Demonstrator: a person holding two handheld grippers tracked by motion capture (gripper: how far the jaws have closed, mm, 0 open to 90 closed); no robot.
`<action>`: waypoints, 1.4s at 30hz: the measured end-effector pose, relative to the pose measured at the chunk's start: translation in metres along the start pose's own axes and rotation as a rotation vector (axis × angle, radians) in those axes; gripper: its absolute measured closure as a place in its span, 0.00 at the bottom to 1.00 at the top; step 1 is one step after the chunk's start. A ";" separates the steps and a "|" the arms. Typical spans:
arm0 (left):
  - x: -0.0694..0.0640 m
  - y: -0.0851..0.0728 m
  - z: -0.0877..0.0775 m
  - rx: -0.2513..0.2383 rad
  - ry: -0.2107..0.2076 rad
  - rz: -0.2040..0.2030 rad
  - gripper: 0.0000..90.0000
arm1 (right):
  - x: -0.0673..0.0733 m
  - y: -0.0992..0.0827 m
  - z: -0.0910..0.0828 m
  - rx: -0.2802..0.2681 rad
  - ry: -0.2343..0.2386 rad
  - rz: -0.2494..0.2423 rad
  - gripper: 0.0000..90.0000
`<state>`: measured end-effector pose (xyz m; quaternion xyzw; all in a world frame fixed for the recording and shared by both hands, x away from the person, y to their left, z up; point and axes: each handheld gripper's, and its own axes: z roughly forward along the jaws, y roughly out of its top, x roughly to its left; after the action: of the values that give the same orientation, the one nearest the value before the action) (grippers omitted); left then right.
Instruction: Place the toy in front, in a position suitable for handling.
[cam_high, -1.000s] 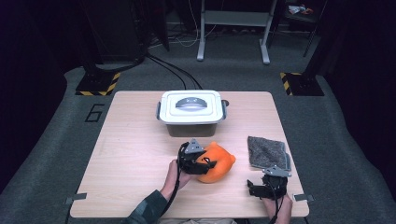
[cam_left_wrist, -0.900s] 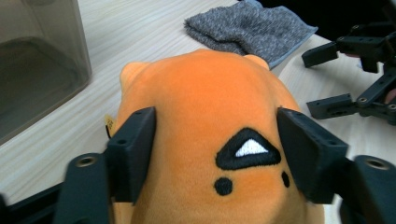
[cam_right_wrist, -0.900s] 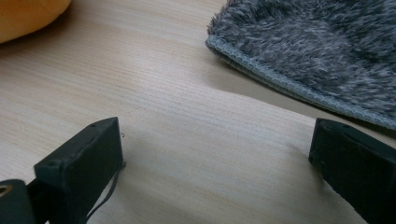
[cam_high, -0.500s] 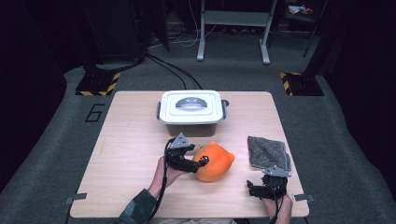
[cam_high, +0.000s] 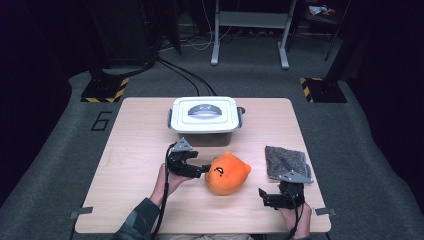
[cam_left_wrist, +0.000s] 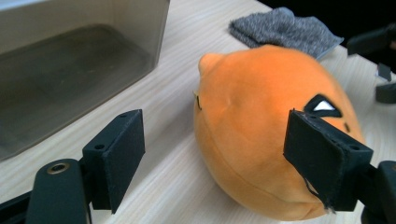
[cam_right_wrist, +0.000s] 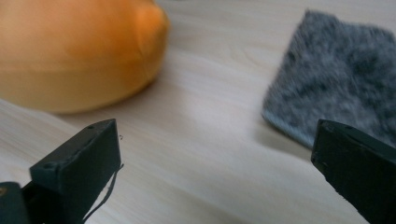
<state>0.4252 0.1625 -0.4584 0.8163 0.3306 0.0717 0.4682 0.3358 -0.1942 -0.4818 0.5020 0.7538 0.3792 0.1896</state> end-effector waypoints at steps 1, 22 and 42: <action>0.000 0.000 0.002 0.005 0.007 -0.003 0.24 | 0.002 0.006 0.000 -0.004 0.014 -0.007 0.01; -0.003 -0.015 0.029 0.111 -0.164 -0.038 0.58 | 0.023 0.052 0.048 0.117 0.173 -0.007 0.54; -0.013 -0.022 0.031 0.048 -0.174 -0.044 0.87 | 0.029 0.042 0.052 0.073 0.154 -0.007 0.91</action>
<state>0.4183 0.1401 -0.4904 0.8229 0.3084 -0.0178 0.4768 0.3837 -0.1392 -0.4804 0.4752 0.7813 0.3883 0.1142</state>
